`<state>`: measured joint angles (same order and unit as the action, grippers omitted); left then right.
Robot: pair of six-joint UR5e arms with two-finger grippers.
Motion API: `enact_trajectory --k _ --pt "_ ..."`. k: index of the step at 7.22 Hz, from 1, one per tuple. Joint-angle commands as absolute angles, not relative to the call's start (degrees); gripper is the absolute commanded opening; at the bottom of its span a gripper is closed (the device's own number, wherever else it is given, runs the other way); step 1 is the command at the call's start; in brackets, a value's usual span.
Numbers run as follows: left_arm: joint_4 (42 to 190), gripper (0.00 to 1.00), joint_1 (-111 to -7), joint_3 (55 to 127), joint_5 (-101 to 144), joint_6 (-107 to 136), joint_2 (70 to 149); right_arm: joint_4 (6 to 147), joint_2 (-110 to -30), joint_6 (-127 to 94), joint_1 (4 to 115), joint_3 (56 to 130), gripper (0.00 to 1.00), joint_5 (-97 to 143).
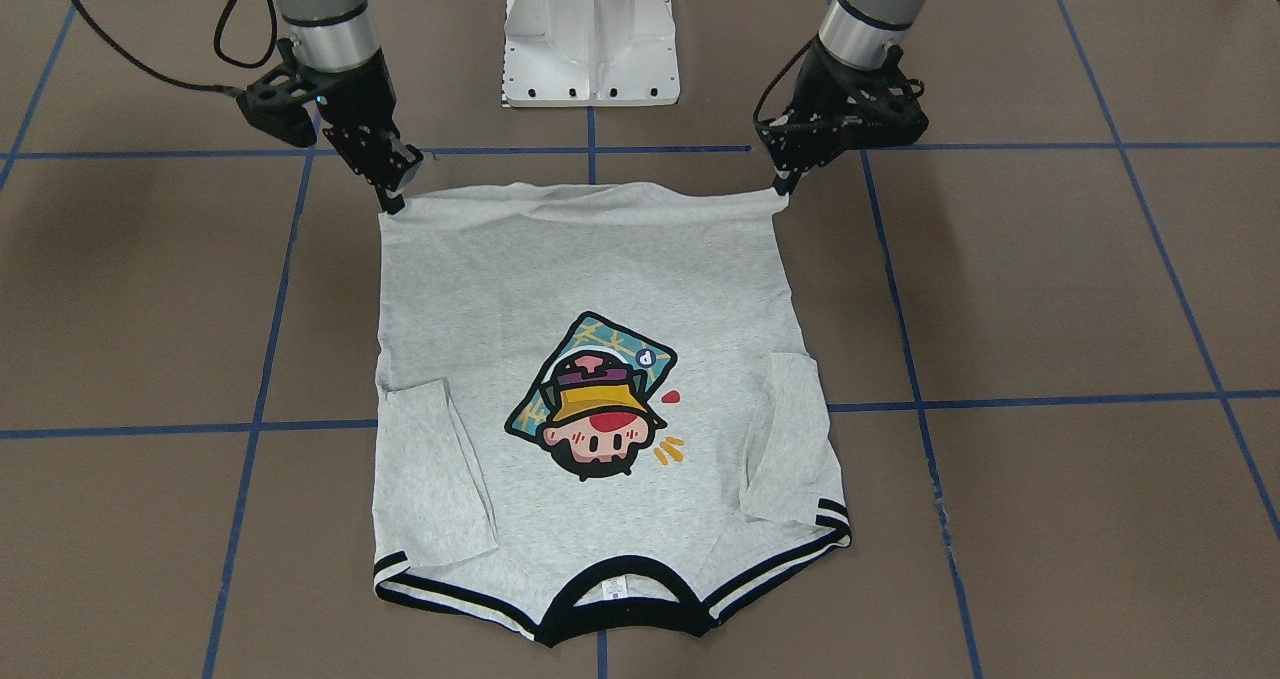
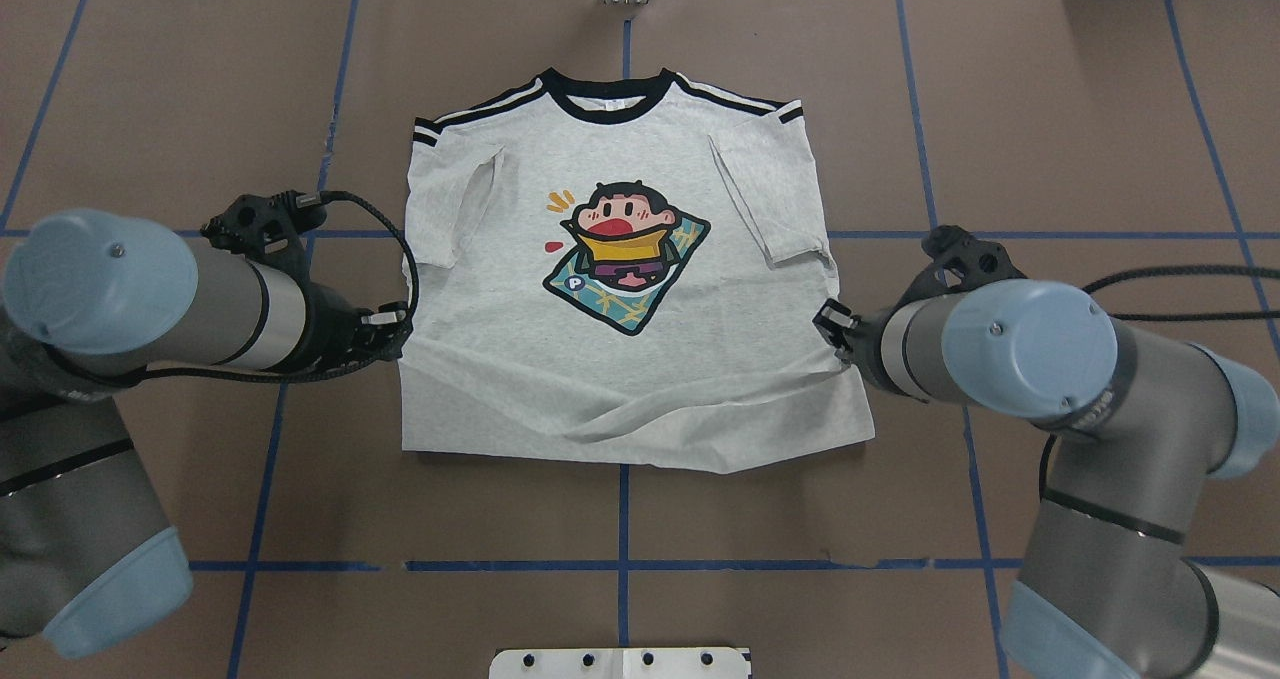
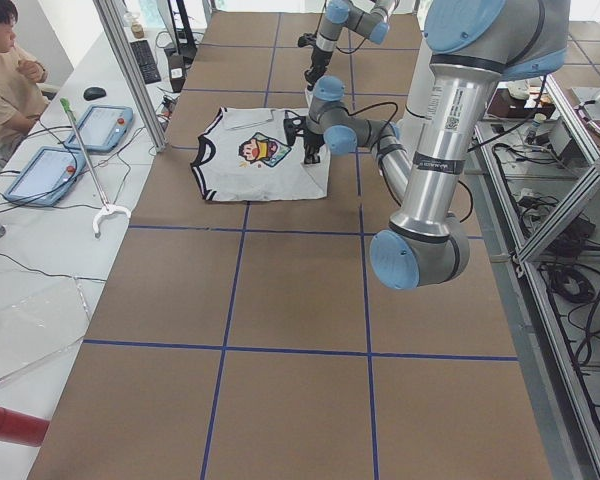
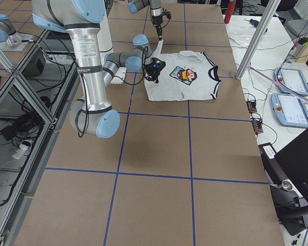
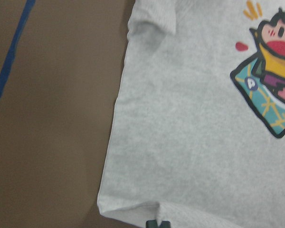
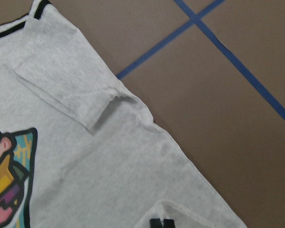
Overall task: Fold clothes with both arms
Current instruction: 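Lift the hem with both grippers and fold it toward the collar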
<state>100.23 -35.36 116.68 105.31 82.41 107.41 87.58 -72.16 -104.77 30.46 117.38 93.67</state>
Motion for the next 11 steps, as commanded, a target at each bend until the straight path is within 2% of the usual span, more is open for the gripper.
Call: enact_trajectory --k 1,3,5,7,10,11 --pt "100.8 0.00 -41.6 107.8 105.0 73.0 111.8 87.4 -63.5 -96.4 40.0 105.6 0.00 96.6" --pt "110.3 0.00 -42.9 96.7 103.5 72.8 115.0 86.8 -55.3 -92.7 43.4 93.9 0.00 96.5" --pt "114.5 0.00 -45.7 88.5 99.4 70.7 119.0 85.4 -50.5 -88.7 46.4 86.3 0.00 97.0" --pt "119.2 0.00 -46.1 82.4 97.0 70.0 121.6 78.0 -47.5 -88.7 46.3 76.6 0.00 97.0" --pt "127.4 0.00 -46.1 73.1 95.8 70.0 123.8 70.7 -46.3 -88.5 46.2 68.8 0.00 97.0" --pt "127.8 0.07 -46.1 72.4 95.8 70.0 124.5 70.5 -44.3 -88.5 46.2 65.8 0.00 97.0"
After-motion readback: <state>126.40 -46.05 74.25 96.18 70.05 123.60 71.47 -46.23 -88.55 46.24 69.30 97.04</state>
